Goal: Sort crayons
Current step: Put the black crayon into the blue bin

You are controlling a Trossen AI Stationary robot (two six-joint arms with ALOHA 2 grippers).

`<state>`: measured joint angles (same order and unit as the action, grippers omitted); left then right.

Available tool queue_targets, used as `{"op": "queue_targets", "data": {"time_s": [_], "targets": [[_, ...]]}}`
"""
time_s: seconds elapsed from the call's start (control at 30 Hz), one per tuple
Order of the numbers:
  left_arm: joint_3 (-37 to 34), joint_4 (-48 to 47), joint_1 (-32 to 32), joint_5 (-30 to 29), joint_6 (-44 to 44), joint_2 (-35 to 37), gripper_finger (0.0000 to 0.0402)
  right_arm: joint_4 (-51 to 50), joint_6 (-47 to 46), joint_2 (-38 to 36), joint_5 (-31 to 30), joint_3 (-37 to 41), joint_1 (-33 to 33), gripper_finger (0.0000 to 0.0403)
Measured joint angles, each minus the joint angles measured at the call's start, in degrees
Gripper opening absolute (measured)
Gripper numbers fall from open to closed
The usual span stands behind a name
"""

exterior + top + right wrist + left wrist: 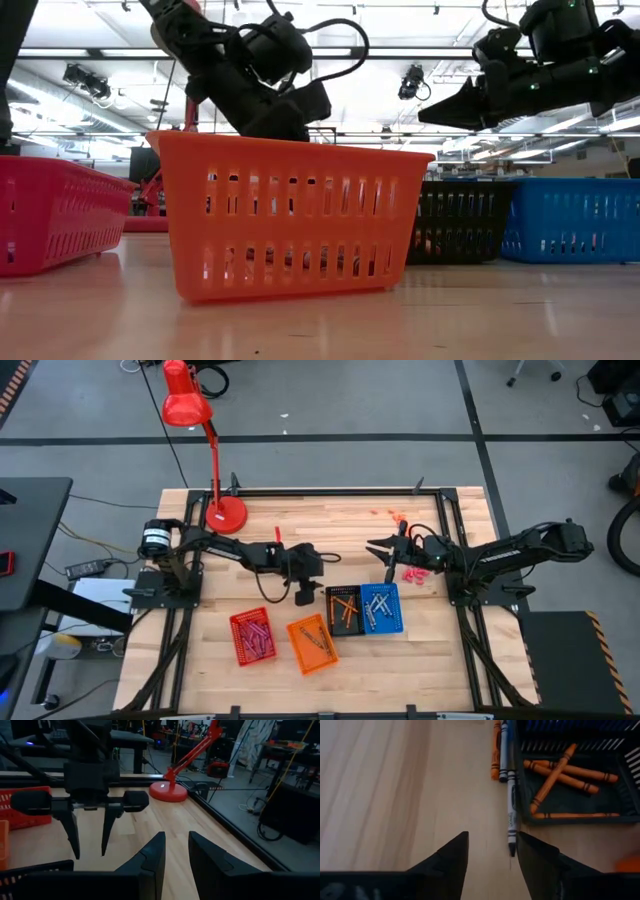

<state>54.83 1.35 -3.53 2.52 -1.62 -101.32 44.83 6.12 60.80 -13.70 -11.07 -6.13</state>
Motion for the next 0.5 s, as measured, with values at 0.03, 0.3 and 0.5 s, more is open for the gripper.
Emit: {"op": "queue_targets", "data": {"time_s": [0.03, 0.3, 0.5], "targets": [[0.0, 0.43, 0.14, 0.12, -0.01, -0.01, 0.0178, -0.06, -0.24, 0.0, 0.28, 0.0, 0.0, 0.0089], [0.0, 1.72, 1.38, 1.52, 0.57, -1.4, 0.0178, 0.01, -1.48, 0.0, 3.15, 0.0, 0.04, 0.0089], [0.04, 4.16, 2.29, 1.72, -0.57, -4.63, 0.0178, -0.52, -2.01, 0.0, 3.47, 0.02, 0.15, 0.0089]]}}
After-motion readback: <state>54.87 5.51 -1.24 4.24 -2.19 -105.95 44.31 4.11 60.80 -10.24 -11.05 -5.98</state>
